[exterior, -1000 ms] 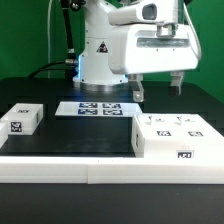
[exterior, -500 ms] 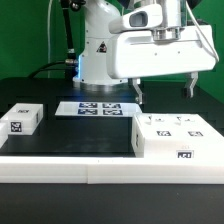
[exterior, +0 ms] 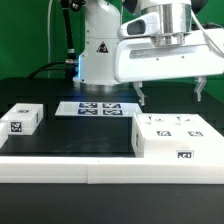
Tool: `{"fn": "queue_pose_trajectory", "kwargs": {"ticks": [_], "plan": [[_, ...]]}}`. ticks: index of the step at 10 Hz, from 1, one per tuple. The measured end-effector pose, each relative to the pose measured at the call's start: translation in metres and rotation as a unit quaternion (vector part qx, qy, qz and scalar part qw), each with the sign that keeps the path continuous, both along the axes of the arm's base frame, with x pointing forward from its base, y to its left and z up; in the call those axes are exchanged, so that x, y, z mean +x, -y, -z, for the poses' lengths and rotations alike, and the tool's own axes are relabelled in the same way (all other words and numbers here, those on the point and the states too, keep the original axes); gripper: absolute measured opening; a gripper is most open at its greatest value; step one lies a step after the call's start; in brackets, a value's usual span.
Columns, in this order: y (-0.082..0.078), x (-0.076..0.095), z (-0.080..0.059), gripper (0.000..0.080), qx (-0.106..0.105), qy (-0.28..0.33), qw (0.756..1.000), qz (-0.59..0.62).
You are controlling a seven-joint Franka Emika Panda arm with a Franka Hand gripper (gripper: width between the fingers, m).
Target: Assemble cabinet
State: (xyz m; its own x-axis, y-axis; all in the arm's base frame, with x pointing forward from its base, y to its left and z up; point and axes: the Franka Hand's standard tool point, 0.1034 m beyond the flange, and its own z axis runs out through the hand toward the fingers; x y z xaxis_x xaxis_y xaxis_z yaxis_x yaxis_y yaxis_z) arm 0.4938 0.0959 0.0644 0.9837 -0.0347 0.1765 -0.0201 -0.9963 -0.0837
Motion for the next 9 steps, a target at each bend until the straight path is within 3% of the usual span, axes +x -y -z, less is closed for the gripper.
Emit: {"fn": "queue_pose_trajectory", "kwargs": {"ticks": [5,9], "plan": [[0.001,-0.001,0.003,0.0797,-0.002,0.0,1.0,-0.009],[-0.006,-0.01,0.026,0.0797,-0.009,0.003,1.0,-0.01]]}}
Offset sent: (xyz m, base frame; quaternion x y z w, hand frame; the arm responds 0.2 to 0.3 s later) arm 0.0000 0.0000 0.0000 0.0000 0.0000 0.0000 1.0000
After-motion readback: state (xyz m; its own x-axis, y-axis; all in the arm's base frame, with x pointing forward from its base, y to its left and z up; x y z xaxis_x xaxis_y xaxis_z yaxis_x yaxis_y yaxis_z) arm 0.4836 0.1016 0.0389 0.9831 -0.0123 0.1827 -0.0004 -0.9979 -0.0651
